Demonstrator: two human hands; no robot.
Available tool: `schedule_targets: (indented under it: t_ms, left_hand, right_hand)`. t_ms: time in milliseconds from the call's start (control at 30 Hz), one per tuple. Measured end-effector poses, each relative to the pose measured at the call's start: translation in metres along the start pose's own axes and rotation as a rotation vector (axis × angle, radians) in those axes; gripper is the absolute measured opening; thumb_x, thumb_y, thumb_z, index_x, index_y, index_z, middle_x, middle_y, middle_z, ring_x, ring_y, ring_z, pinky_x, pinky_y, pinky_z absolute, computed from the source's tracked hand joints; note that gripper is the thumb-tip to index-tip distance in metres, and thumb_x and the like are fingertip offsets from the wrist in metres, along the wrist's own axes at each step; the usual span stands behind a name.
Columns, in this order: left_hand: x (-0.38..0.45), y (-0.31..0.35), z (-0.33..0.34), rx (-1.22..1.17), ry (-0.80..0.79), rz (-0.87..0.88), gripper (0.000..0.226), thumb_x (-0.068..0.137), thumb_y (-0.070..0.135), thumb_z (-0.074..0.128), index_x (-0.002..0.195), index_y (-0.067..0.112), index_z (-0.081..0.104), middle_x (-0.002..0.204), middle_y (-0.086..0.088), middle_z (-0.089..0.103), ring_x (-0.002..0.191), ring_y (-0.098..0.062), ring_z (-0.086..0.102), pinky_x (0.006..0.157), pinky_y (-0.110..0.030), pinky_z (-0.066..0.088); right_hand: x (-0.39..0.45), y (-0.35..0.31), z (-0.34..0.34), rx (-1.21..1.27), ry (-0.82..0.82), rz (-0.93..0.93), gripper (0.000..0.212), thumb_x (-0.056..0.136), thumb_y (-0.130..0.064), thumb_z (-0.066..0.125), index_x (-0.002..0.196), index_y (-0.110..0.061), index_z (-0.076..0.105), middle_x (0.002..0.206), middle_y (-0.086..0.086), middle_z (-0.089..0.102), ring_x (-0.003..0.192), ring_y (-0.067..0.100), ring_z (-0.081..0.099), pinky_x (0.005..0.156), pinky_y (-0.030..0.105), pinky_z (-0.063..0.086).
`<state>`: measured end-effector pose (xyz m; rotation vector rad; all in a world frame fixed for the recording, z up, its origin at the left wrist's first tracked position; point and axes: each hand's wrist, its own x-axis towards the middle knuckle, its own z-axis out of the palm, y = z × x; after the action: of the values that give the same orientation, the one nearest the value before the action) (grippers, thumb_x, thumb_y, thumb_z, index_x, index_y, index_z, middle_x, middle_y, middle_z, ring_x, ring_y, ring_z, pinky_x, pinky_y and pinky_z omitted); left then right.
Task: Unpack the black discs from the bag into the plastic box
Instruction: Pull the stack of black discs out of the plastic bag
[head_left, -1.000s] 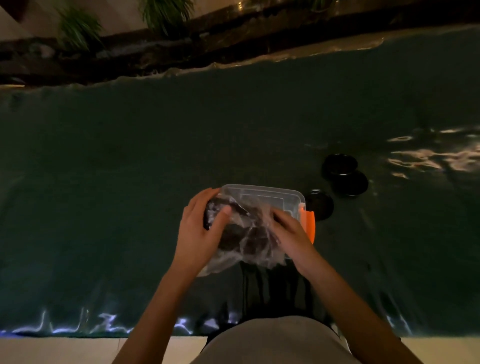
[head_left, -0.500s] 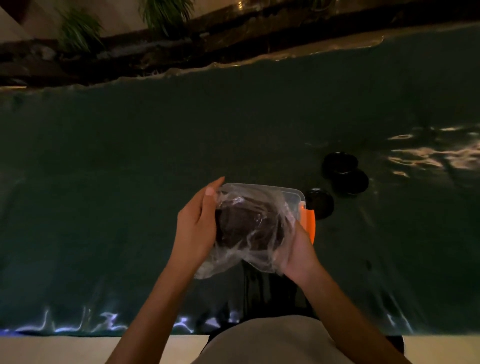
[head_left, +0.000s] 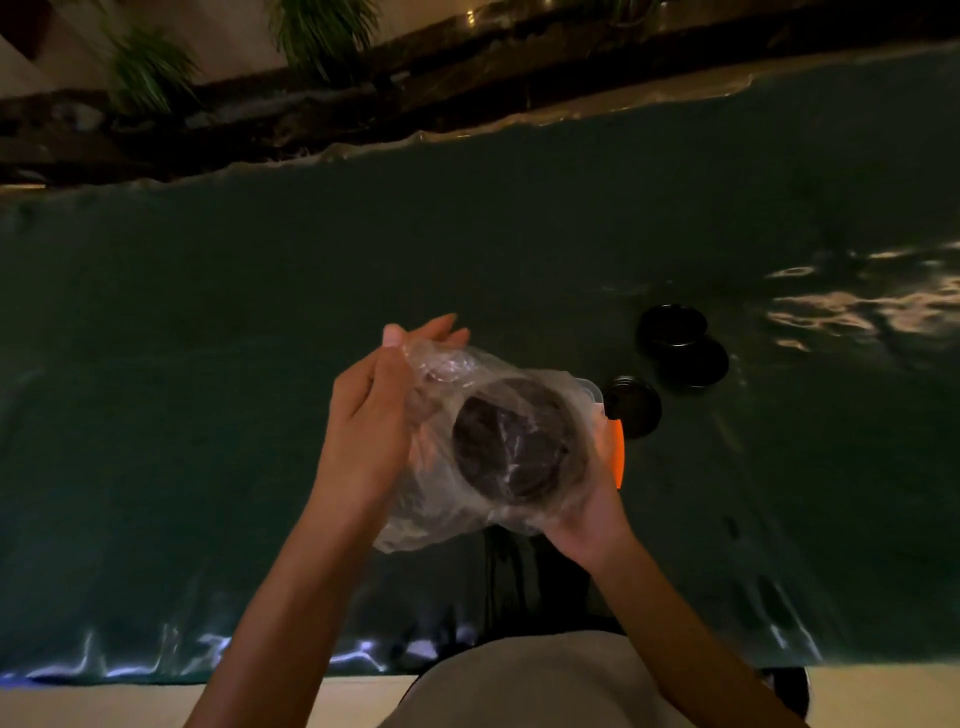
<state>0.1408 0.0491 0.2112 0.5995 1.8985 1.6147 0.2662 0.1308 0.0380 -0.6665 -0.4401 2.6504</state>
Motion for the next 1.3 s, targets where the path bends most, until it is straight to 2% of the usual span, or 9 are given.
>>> schedule_targets:
  t_ms: [133, 433, 567, 667, 833, 967, 1067, 1167, 1300]
  left_hand:
    - [0.005, 0.000, -0.009, -0.045, 0.033, -0.050, 0.047, 0.099, 0.041, 0.029, 0.112, 0.015, 0.066, 0.106, 0.002, 0.074, 0.099, -0.006, 0.068, 0.069, -0.013, 0.053]
    - [0.015, -0.010, -0.025, -0.251, 0.072, -0.218, 0.052, 0.097, 0.048, 0.027, 0.111, 0.015, 0.066, 0.112, -0.006, 0.072, 0.105, -0.023, 0.067, 0.089, -0.042, 0.050]
    - [0.014, -0.017, -0.008, -0.301, 0.110, -0.315, 0.052, 0.096, 0.051, 0.030, 0.106, 0.019, 0.070, 0.104, -0.009, 0.074, 0.099, -0.024, 0.070, 0.086, -0.042, 0.054]
    - [0.014, -0.020, 0.007, -0.197, 0.197, -0.234, 0.053, 0.097, 0.050, 0.027, 0.098, 0.024, 0.073, 0.094, -0.005, 0.076, 0.092, -0.020, 0.072, 0.077, -0.037, 0.059]
    - [0.017, -0.026, 0.013, 0.015, 0.257, -0.037, 0.049, 0.099, 0.045, 0.028, 0.095, 0.025, 0.073, 0.089, 0.003, 0.076, 0.086, -0.008, 0.071, 0.070, -0.020, 0.056]
    - [0.014, -0.028, 0.016, 0.093, 0.230, -0.003, 0.047, 0.100, 0.039, 0.029, 0.094, 0.024, 0.073, 0.089, -0.001, 0.075, 0.089, -0.010, 0.070, 0.077, -0.027, 0.057]
    - [0.012, -0.019, 0.015, 0.007, 0.179, -0.021, 0.049, 0.100, 0.041, 0.028, 0.096, 0.021, 0.073, 0.092, -0.001, 0.076, 0.091, -0.012, 0.071, 0.073, -0.021, 0.057]
    - [0.011, -0.002, 0.015, -0.110, 0.132, -0.030, 0.052, 0.099, 0.043, 0.027, 0.095, 0.018, 0.073, 0.096, -0.001, 0.076, 0.092, -0.012, 0.071, 0.068, -0.019, 0.056]
    - [0.014, 0.020, 0.012, -0.175, 0.121, 0.040, 0.051, 0.100, 0.041, 0.027, 0.093, 0.016, 0.072, 0.101, -0.002, 0.075, 0.099, -0.013, 0.069, 0.073, -0.021, 0.056]
  right_hand:
    - [0.004, -0.001, -0.006, -0.017, -0.002, 0.012, 0.054, 0.083, -0.046, 0.058, 0.128, -0.018, 0.054, 0.144, 0.019, 0.044, 0.131, 0.037, 0.043, 0.110, 0.059, 0.031]
    - [0.009, -0.006, -0.010, 0.042, 0.079, 0.099, 0.050, 0.095, -0.045, 0.038, 0.129, -0.012, 0.054, 0.132, 0.013, 0.059, 0.126, 0.030, 0.051, 0.100, 0.043, 0.047]
    - [0.007, 0.005, -0.007, -0.033, 0.102, 0.103, 0.041, 0.098, -0.034, 0.039, 0.132, -0.015, 0.050, 0.141, 0.020, 0.047, 0.127, 0.036, 0.048, 0.106, 0.054, 0.039]
    - [0.004, 0.013, -0.006, -0.093, 0.085, 0.110, 0.051, 0.087, -0.040, 0.058, 0.132, -0.018, 0.049, 0.139, 0.019, 0.050, 0.127, 0.040, 0.046, 0.107, 0.064, 0.031]
    - [0.002, 0.012, -0.007, -0.161, 0.103, 0.103, 0.036, 0.100, -0.035, 0.031, 0.124, -0.031, 0.058, 0.130, 0.008, 0.061, 0.121, 0.029, 0.055, 0.093, 0.045, 0.052]
    - [0.002, 0.003, 0.002, -0.194, 0.100, 0.083, 0.037, 0.095, -0.039, 0.043, 0.128, -0.027, 0.053, 0.128, 0.005, 0.063, 0.118, 0.023, 0.059, 0.084, 0.033, 0.055]
    - [0.003, 0.006, 0.002, -0.223, 0.086, 0.061, 0.049, 0.092, -0.032, 0.054, 0.136, -0.015, 0.043, 0.131, 0.013, 0.057, 0.122, 0.030, 0.055, 0.094, 0.044, 0.051]
    - [0.002, 0.006, 0.000, -0.104, 0.047, 0.055, 0.073, 0.070, -0.041, 0.077, 0.132, -0.013, 0.050, 0.138, 0.020, 0.050, 0.127, 0.037, 0.048, 0.108, 0.056, 0.034]
    - [0.007, 0.000, -0.001, 0.072, 0.078, 0.116, 0.069, 0.073, -0.041, 0.068, 0.133, -0.013, 0.049, 0.144, 0.018, 0.044, 0.131, 0.037, 0.043, 0.113, 0.057, 0.026]
